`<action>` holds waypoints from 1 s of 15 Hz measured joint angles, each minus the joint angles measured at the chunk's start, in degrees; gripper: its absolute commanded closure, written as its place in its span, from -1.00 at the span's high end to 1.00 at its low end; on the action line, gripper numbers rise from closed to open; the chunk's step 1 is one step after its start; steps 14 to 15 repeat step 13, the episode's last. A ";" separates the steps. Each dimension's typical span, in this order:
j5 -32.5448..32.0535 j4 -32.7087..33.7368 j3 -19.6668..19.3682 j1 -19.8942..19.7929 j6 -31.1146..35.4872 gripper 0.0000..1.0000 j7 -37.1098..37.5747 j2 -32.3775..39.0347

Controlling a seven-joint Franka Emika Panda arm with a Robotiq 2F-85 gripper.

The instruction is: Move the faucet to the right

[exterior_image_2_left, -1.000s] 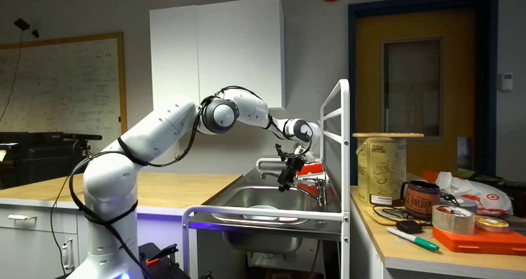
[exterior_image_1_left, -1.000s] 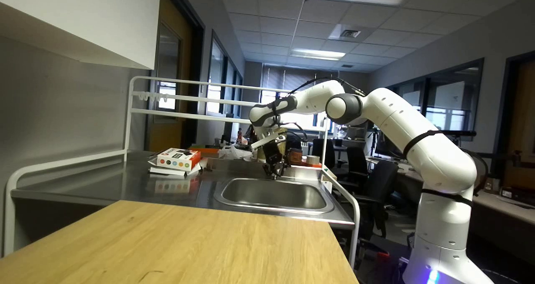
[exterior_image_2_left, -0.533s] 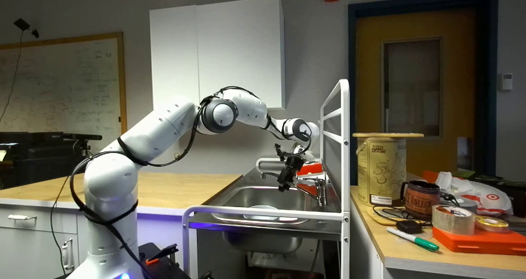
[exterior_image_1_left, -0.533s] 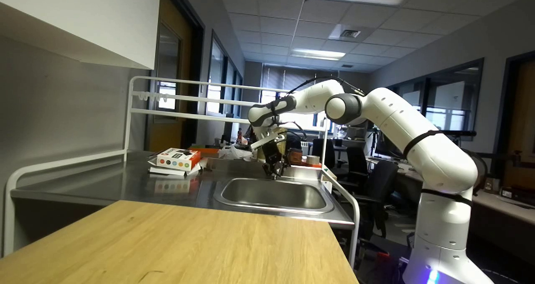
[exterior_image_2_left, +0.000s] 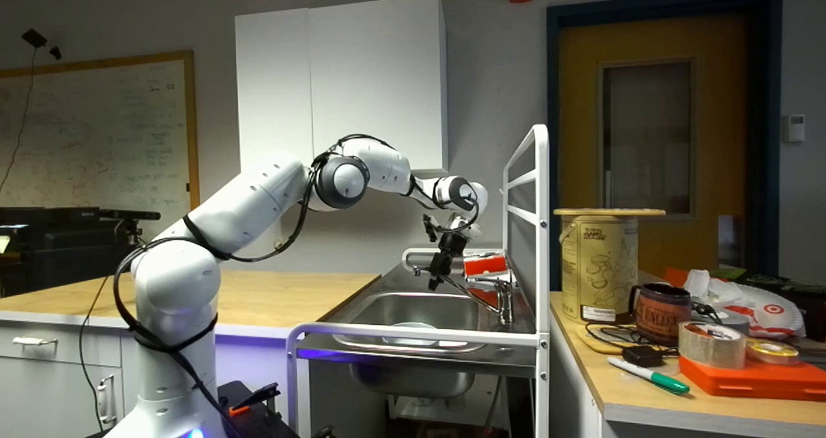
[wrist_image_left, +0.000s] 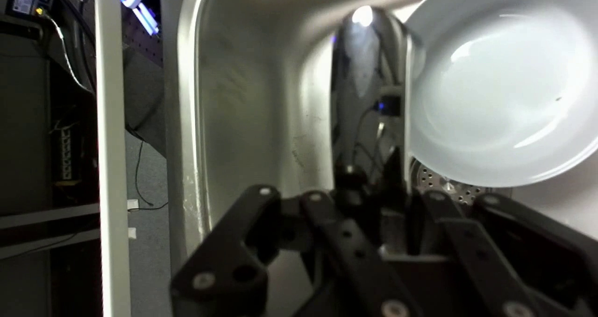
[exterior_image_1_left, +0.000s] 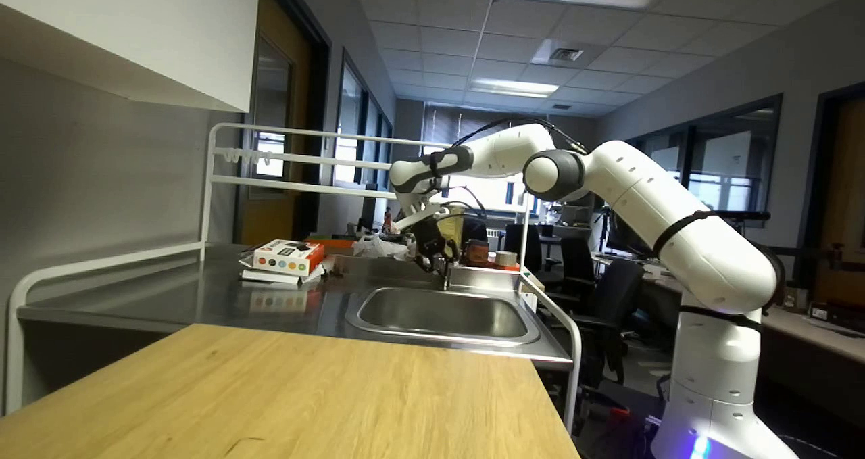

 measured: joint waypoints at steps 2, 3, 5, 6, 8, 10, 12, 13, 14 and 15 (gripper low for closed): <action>-0.02 1.78 0.00 1.17 -1.27 -0.87 0.00 0.06; -0.04 2.55 0.01 1.64 -1.67 -0.87 0.00 0.09; -0.05 3.84 0.01 2.28 -2.36 -0.87 0.00 0.28; -0.05 4.42 0.01 2.48 -2.60 -0.87 0.00 0.43; -0.05 5.35 0.00 2.66 -2.91 -0.33 0.00 0.78; -0.05 6.05 0.01 2.66 -3.46 -0.14 0.00 1.22; -0.05 6.88 0.02 2.70 -4.84 0.19 -0.06 1.72; -0.05 7.42 0.04 2.74 -5.87 -0.18 -0.42 2.05; -0.05 7.42 0.04 2.74 -5.87 -0.18 -0.42 2.05; -0.05 7.42 0.04 2.74 -5.87 -0.18 -0.42 2.05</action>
